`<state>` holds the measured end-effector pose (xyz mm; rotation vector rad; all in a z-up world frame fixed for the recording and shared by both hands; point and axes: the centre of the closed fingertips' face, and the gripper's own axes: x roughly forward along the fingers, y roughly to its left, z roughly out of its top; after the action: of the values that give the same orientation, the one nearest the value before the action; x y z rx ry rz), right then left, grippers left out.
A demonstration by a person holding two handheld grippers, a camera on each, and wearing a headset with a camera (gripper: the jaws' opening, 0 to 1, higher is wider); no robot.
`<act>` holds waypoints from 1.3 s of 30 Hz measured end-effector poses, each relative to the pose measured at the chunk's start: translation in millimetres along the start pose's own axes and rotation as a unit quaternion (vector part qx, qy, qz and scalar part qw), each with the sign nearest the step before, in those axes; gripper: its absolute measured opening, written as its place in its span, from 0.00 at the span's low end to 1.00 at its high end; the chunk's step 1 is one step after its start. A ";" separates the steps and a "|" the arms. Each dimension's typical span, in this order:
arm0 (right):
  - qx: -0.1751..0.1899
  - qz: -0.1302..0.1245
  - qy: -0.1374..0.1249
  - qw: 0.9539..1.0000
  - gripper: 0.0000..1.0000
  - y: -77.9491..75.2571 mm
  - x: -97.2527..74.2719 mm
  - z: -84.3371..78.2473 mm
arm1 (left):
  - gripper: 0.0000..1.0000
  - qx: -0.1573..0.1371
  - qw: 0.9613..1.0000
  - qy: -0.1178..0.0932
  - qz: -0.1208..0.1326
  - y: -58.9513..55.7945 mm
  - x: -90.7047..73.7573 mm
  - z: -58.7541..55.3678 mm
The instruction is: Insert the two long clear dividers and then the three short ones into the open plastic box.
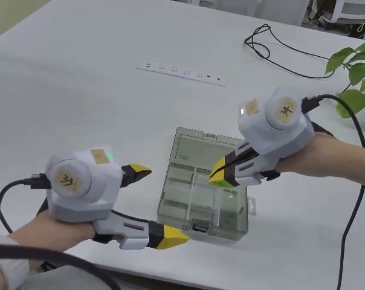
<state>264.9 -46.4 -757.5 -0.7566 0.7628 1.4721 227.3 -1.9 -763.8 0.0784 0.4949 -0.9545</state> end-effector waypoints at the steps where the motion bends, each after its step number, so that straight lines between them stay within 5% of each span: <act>1: -0.002 -0.001 0.000 1.000 0.02 -0.3 0.8 0.4 | 0.89 0.001 1.000 0.000 0.001 0.6 -0.3 0.0; 23: 0.011 0.008 0.053 0.999 0.02 -1.8 35.3 -20.5 | 0.89 0.003 1.000 -0.002 0.005 3.8 -4.6 1.1; 39: 0.016 0.007 0.070 0.997 0.02 -2.6 38.4 -25.2 | 0.89 0.008 1.000 -0.002 0.002 2.4 -2.5 5.1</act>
<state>266.5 -45.3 -803.4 -0.8376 0.8979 1.4276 230.0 0.0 -758.5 0.0904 0.4831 -0.9554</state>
